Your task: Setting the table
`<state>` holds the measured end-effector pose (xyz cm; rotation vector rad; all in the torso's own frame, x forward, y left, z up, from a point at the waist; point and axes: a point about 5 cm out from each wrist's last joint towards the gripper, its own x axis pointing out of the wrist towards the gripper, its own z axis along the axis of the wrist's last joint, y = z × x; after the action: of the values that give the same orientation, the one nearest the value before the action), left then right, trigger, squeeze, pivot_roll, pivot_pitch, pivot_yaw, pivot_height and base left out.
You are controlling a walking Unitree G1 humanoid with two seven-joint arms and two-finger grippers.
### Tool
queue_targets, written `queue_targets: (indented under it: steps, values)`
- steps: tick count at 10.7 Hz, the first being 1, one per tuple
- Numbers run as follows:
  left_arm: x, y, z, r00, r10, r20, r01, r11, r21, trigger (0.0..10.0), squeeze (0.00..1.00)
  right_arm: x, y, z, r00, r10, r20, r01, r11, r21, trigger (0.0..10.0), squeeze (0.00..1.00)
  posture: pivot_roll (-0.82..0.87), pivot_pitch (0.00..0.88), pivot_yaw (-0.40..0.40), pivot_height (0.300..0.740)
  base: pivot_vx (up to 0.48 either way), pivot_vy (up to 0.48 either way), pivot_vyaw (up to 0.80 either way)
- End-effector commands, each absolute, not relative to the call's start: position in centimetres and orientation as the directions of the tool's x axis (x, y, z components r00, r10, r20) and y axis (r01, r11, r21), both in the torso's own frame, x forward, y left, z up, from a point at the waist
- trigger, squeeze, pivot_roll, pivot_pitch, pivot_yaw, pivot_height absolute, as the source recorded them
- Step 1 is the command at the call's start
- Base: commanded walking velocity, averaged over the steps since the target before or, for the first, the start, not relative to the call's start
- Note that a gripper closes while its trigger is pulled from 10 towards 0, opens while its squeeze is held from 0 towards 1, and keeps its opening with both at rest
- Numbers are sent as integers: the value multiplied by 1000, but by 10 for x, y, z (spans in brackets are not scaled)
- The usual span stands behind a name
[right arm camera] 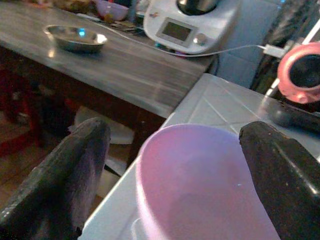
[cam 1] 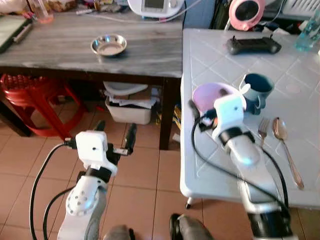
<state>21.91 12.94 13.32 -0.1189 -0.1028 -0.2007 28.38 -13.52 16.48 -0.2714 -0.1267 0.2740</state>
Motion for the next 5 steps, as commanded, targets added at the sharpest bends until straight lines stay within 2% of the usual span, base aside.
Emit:
queue_targets:
  steps: [1,2,3,4,5]
  values:
    - [219,129,131,976,-193,101,203,974,-104,10000,0,279,-133,166,946,312,84,-275,915,-296,10000,1000,58,139,6,740,0,0,0]
    - [219,127,130,975,-198,97,208,972,-109,10000,0,277,-134,164,945,320,62,-288,910,-298,10000,1000,53,139,5,740,0,0,0]
    - [219,126,129,975,-204,93,214,971,-111,10000,0,277,-136,162,943,329,39,-302,901,-310,10000,682,49,138,3,740,0,0,0]
    - [220,126,128,975,-204,90,214,970,-113,10000,0,278,-135,162,938,347,18,-325,895,-305,10000,0,48,136,1,740,0,0,0]
    - [221,125,127,975,-208,84,217,969,-115,10000,0,280,-135,161,935,356,-3,-339,888,-310,10000,0,47,138,-2,740,0,0,0]
